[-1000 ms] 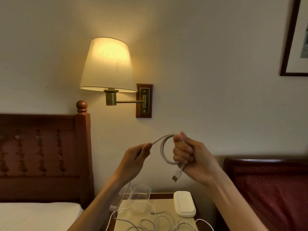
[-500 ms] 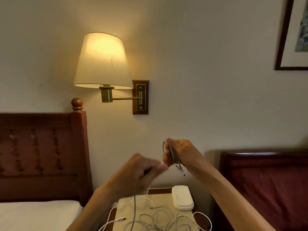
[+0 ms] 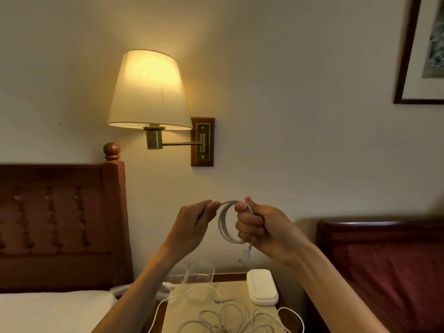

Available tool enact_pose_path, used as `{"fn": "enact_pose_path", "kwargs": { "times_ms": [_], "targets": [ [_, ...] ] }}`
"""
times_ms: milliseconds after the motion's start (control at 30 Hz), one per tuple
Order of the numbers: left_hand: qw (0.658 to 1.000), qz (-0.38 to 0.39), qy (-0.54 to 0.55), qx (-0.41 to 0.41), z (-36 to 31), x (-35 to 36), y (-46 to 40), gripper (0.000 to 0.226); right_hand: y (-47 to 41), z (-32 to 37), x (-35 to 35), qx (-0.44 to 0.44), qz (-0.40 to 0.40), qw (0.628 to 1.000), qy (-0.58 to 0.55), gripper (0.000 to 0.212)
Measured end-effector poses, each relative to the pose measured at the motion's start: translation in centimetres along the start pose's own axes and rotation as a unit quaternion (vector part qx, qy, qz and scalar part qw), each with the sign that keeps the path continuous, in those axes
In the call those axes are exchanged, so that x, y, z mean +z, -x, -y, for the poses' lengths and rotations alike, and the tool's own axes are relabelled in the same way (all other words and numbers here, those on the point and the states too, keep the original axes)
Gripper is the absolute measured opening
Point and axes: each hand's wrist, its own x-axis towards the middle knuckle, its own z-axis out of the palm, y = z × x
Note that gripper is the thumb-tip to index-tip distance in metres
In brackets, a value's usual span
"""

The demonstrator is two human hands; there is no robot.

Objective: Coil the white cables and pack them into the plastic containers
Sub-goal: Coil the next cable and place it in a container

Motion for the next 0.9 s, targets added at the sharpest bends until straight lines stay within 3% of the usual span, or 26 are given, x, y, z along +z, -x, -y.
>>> {"fn": "enact_pose_path", "kwargs": {
  "times_ms": [233,400,500,567,633,733,900],
  "targets": [
    [0.999,0.033,-0.027,-0.014,4.0,-0.9,3.0,0.044,0.8,0.9,-0.6,-0.034,0.035,0.996,-0.077,0.030],
    [0.994,0.019,-0.105,-0.019,5.3,-2.5,6.7,0.036,2.6,2.9,0.2,-0.075,-0.046,0.996,0.004,0.032],
    [0.964,0.182,-0.192,-0.028,0.5,-1.9,7.4,0.041,2.9,1.2,0.5,-0.083,-0.085,0.984,0.130,0.034],
    [0.935,0.255,-0.243,0.032,-3.2,-1.0,7.3,0.042,3.1,-0.3,0.9,-0.094,-0.104,0.962,0.235,0.036],
    [0.929,0.228,-0.273,0.104,-6.2,-0.5,6.9,0.046,3.6,-1.7,1.6,-0.103,-0.104,0.935,0.322,0.037],
    [0.936,0.173,-0.268,0.151,-8.3,-0.7,7.0,0.055,5.0,-3.3,2.6,-0.119,-0.109,0.910,0.381,0.035],
    [0.931,0.072,-0.289,0.213,-9.4,-0.6,9.3,0.041,8.1,-4.6,3.4,-0.116,-0.114,0.893,0.420,0.036]
  ]
}}
